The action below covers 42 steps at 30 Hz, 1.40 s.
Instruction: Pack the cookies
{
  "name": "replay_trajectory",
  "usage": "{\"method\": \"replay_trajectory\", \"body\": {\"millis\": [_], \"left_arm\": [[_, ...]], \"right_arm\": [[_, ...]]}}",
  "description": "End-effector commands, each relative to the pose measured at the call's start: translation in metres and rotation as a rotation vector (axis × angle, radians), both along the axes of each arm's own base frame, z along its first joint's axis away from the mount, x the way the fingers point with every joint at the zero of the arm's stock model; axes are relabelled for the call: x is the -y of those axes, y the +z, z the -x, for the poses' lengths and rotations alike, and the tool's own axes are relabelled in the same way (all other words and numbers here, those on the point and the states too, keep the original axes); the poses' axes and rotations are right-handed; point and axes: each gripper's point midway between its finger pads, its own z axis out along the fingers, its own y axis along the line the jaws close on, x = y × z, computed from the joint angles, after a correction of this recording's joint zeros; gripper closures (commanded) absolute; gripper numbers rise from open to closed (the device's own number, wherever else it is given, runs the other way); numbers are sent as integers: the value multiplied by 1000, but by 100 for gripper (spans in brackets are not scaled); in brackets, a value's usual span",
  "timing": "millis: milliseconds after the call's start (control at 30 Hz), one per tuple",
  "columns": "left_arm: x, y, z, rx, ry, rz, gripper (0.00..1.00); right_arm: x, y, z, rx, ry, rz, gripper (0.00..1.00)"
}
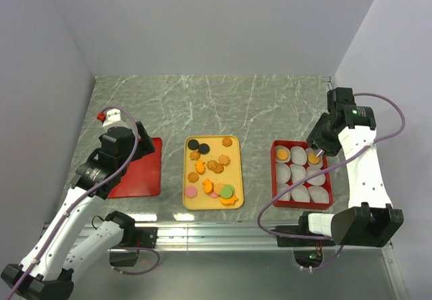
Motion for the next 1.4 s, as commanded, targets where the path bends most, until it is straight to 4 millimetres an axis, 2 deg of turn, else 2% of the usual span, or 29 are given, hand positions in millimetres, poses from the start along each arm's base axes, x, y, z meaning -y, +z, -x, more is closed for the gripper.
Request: {"method": "replay_trajectory", "body": {"millis": [0,167,400,433,633,767,933,1033,1133,1367], "left_arm": [[-2,1,0,3,13,-1,15],[-1,2,0,6,8,2,15],[-2,1,0,5,11,-1,15],[-2,2,0,9,14,-1,15],[-10,4,-1,17,39,1,16],[-14,6,0,26,58,4,16],[-17,9,1,36,67,8,16],[-19,9,1,36,73,7,16],[-20,10,1,39,78,8,16],[-21,12,2,46,86,10,15]], "right_arm": [[-8,26,1,86,12,-14,43],[-27,37,4,112,34,-54,44],[-92,52,-4,116,190,-118,44],[-106,58,-5,129,224,-133,44],[-151,63,-14,107,343,-149,44],[-182,49,-16,45,432,-124,45],[-222,43,-18,28,545,-100,45],[-241,29,-21,-11,594,-69,45],[-254,22,-23,-28,626,-55,45],[-262,3,-33,-59,655,-8,45]]}}
